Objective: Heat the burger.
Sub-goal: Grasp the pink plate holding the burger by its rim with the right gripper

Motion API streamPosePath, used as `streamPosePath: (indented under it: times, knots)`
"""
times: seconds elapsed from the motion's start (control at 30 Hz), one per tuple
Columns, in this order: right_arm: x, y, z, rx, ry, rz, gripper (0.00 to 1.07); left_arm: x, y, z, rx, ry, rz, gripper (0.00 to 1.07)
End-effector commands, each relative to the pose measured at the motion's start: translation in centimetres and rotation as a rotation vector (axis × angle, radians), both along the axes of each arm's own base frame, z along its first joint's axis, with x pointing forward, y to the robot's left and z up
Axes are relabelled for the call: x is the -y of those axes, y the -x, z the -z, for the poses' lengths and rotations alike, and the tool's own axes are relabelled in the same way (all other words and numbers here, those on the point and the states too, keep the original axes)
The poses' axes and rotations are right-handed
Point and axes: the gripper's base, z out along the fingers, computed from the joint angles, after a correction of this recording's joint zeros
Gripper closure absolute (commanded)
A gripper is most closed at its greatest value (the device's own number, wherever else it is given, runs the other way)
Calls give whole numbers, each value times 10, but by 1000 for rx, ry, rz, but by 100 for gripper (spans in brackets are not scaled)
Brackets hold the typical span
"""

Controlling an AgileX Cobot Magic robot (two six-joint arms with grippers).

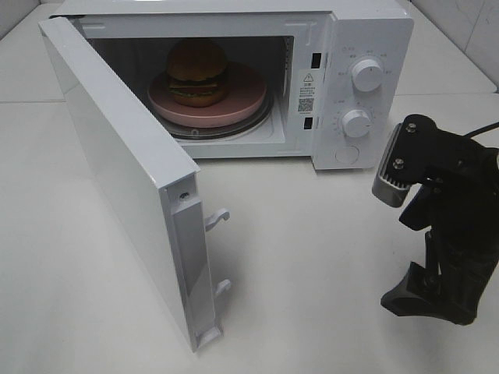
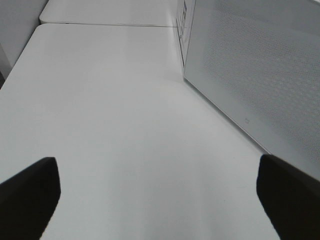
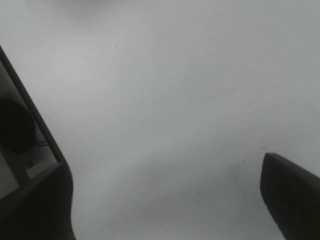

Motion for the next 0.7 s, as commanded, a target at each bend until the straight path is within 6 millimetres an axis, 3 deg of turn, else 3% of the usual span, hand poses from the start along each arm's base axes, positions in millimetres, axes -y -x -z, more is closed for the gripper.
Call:
streamPosePath:
  times: [0.03, 0.27, 0.7]
  knots:
    - [1, -1, -5, 49, 29, -119, 8, 0, 2, 0, 22, 7, -3, 6]
    - [-3, -11, -18, 110, 22, -122, 8, 0, 2, 0, 22, 7, -3, 6]
    - [-9, -36, -15, 73, 133, -321, 8, 0, 2, 0, 22, 7, -3, 6]
